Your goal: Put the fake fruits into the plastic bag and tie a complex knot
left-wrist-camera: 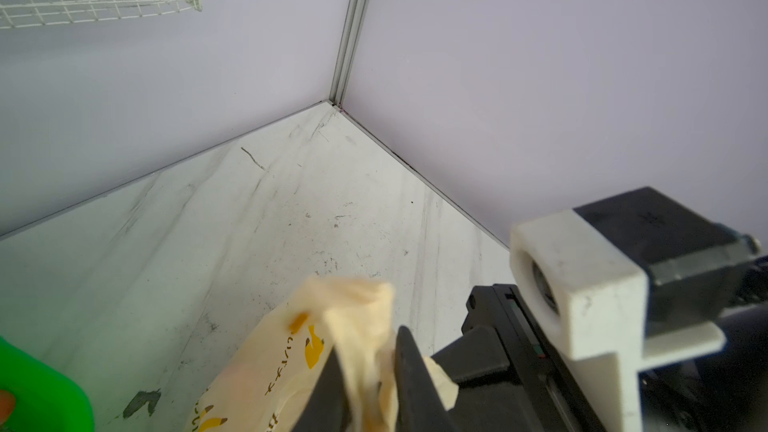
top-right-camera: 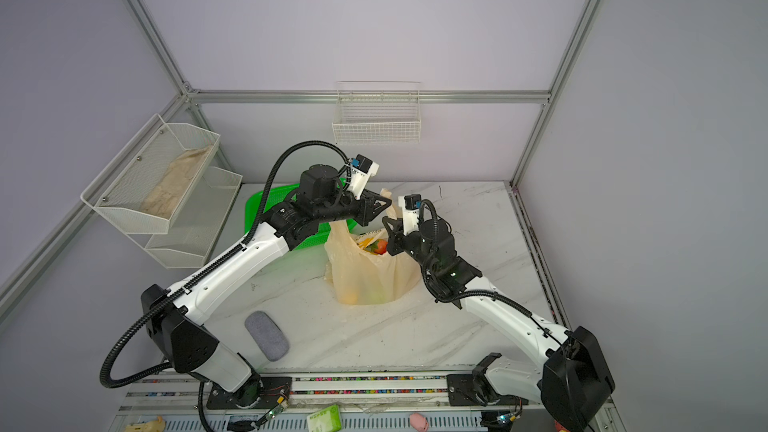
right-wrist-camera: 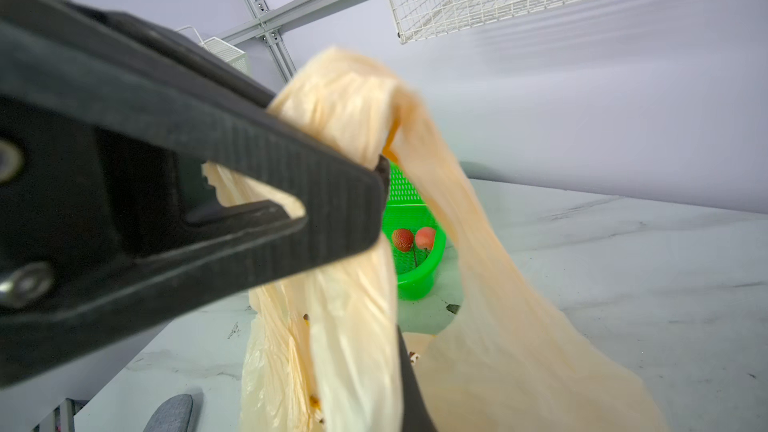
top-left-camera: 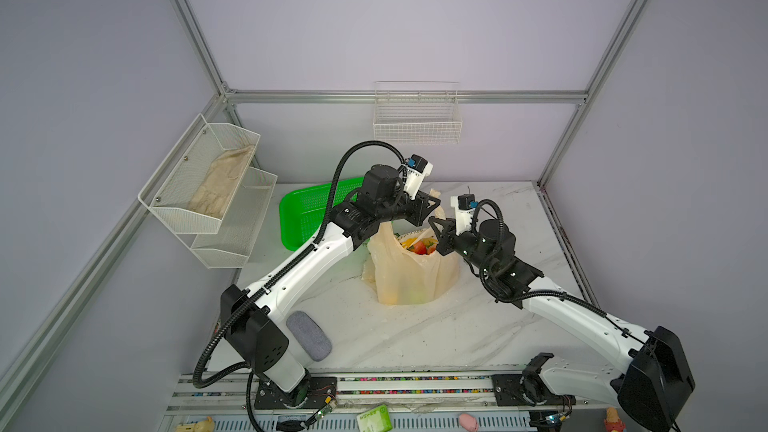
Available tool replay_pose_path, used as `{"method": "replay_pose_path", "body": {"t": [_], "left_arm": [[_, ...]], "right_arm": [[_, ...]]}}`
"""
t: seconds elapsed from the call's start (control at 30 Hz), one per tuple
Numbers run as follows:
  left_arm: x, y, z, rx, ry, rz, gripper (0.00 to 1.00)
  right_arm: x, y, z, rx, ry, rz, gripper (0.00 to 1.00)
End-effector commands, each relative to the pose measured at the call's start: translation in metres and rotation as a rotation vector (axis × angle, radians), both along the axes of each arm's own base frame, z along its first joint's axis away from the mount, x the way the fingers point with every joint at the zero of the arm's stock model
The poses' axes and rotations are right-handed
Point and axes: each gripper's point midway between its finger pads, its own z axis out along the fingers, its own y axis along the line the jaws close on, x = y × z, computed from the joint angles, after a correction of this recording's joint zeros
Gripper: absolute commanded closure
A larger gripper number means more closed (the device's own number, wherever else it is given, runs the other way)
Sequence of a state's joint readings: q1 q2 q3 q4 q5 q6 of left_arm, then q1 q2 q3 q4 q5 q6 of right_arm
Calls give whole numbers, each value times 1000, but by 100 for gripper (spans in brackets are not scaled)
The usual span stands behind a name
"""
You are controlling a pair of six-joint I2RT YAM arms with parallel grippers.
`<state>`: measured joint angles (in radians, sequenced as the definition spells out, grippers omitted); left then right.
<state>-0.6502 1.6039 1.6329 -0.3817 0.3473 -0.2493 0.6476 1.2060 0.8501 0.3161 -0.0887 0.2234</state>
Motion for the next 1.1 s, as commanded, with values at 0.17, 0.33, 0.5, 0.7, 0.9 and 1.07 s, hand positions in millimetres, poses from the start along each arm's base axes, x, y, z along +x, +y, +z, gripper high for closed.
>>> {"method": "replay_pose_path", "body": {"t": [0.17, 0.33, 0.5, 0.7, 0.9, 1.07], "left_arm": [[-8, 14, 58, -82, -80, -37, 100], [-19, 14, 59, -107, -59, -94, 100], [-32, 17, 65, -136, -44, -159, 100], [-44, 21, 67, -172, -8, -224, 100], [-55, 24, 73, -210, 15, -279, 100], [-55, 25, 73, -246, 44, -302, 100]], "right_arm": [[-20, -30, 23, -151, -80, -39, 49], [-38, -34, 34, -211, -94, 22, 23], [-31, -20, 46, -229, -128, 145, 5], [-10, -9, 43, -259, -206, 320, 3], [2, -3, 31, -217, -280, 498, 9], [2, 15, -5, -148, -221, 633, 34]]}}
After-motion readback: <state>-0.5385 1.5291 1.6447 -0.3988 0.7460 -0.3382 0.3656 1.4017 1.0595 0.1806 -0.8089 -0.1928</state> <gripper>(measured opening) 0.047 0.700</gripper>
